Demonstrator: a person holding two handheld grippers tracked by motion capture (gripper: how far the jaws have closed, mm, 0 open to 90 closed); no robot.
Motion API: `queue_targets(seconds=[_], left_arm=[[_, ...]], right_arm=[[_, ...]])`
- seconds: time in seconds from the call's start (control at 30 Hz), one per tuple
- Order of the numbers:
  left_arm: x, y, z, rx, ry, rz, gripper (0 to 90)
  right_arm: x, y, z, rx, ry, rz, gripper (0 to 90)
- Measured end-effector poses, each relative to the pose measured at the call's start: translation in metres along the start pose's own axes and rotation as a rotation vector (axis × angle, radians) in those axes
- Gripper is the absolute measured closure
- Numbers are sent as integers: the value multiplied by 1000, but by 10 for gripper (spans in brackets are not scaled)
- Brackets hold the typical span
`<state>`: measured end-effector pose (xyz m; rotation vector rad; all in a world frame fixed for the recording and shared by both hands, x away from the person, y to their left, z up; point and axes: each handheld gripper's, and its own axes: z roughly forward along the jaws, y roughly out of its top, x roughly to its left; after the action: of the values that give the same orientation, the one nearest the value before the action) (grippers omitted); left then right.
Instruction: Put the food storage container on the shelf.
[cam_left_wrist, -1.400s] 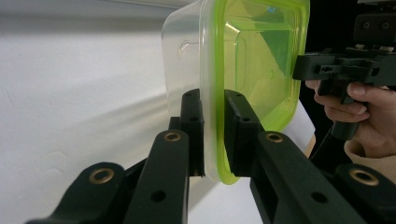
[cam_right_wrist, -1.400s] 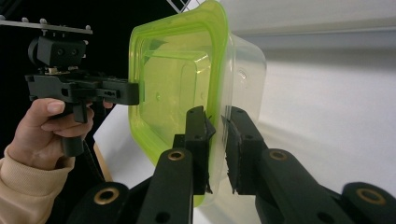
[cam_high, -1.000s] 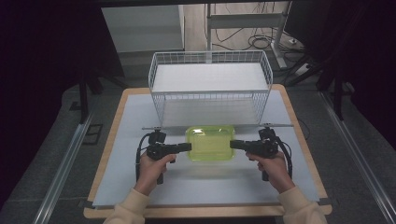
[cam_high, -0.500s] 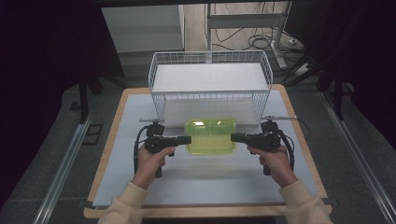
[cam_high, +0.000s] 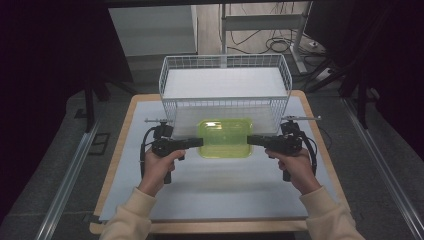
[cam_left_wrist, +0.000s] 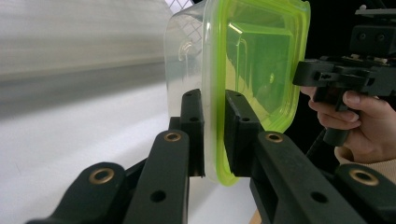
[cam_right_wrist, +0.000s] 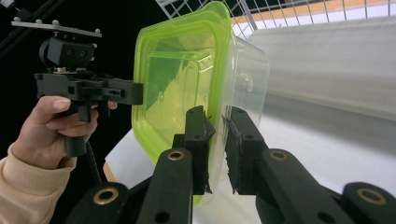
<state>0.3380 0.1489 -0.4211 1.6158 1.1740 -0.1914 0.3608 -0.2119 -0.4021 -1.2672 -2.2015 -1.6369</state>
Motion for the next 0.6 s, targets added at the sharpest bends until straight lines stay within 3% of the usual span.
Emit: queue_targets(seconds=[0.6], left_arm=[[-21,33,-13,-27,13,38,801]], right_arm=[[11,31,-7,-39,4,-23,797]])
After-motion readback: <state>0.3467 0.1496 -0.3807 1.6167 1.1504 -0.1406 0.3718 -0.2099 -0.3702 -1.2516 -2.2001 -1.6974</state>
